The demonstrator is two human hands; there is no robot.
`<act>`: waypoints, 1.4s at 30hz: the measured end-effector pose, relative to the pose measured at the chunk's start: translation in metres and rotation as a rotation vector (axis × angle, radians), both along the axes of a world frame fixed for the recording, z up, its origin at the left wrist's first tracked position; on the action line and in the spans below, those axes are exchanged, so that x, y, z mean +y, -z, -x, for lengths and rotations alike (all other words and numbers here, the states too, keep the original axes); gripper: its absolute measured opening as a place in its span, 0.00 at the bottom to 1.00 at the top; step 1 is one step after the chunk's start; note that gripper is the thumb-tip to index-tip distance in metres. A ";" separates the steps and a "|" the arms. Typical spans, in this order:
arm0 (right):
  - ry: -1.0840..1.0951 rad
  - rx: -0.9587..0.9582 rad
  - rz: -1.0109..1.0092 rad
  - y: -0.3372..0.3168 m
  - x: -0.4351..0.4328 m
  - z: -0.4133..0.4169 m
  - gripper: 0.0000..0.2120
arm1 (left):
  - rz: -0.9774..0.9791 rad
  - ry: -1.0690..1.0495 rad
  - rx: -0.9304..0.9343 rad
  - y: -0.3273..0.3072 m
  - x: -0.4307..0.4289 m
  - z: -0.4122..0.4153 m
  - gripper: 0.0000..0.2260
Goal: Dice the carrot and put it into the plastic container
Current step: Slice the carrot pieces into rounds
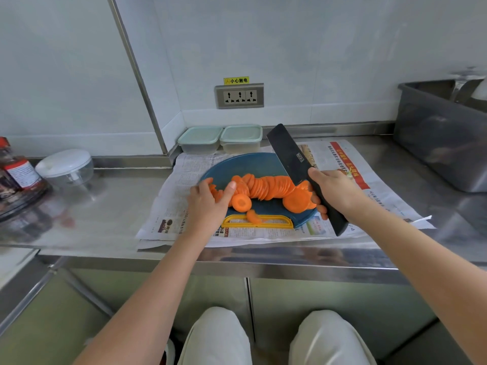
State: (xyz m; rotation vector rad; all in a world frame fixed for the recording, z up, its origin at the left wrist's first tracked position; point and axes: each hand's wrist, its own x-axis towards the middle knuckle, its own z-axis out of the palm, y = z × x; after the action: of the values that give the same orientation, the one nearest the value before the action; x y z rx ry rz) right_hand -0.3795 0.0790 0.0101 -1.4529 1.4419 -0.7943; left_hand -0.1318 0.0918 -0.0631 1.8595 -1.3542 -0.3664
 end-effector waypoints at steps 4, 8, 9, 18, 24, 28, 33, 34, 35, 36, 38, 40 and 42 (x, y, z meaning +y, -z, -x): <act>0.004 0.035 0.025 0.007 0.000 0.001 0.18 | -0.147 0.064 -0.151 -0.006 0.002 0.022 0.45; 0.014 0.370 0.281 0.021 -0.003 0.010 0.21 | -0.275 0.096 -0.328 -0.004 -0.002 0.035 0.48; -0.007 0.491 0.370 0.025 -0.004 0.015 0.22 | -0.284 0.090 -0.355 -0.002 -0.004 0.035 0.48; -0.007 0.839 0.424 0.031 -0.022 0.023 0.37 | -0.196 0.064 -0.433 0.005 -0.011 0.036 0.44; -0.072 0.810 0.304 0.040 -0.030 0.002 0.41 | -0.147 0.076 -0.443 0.004 -0.021 0.032 0.39; -0.054 0.814 0.168 0.039 -0.041 -0.002 0.46 | -0.105 0.073 -0.480 0.003 -0.029 0.030 0.37; -0.119 0.870 0.163 0.031 -0.046 -0.006 0.32 | -0.080 0.063 -0.497 0.005 -0.033 0.030 0.37; -0.119 0.868 0.164 0.032 -0.048 -0.007 0.30 | -0.077 0.063 -0.496 0.005 -0.034 0.030 0.37; -0.113 0.856 0.164 0.033 -0.050 -0.009 0.29 | -0.073 0.065 -0.492 0.005 -0.036 0.030 0.37; -0.104 0.836 0.164 0.034 -0.053 -0.010 0.29 | -0.068 0.066 -0.489 0.005 -0.037 0.030 0.37; -0.091 0.801 0.157 0.036 -0.060 -0.012 0.28 | -0.061 0.067 -0.485 0.004 -0.041 0.030 0.37; -0.092 0.772 0.145 0.037 -0.068 -0.013 0.26 | -0.056 0.072 -0.481 0.003 -0.046 0.029 0.37; -0.095 0.731 0.138 0.035 -0.076 -0.015 0.25 | -0.045 0.078 -0.485 0.002 -0.053 0.028 0.36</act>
State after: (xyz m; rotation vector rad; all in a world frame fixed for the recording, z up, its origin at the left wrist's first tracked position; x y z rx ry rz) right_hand -0.3644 0.0026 -0.0252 -2.0261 1.8471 -0.3031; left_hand -0.1598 0.0392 -0.0655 2.0162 -1.7517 0.0241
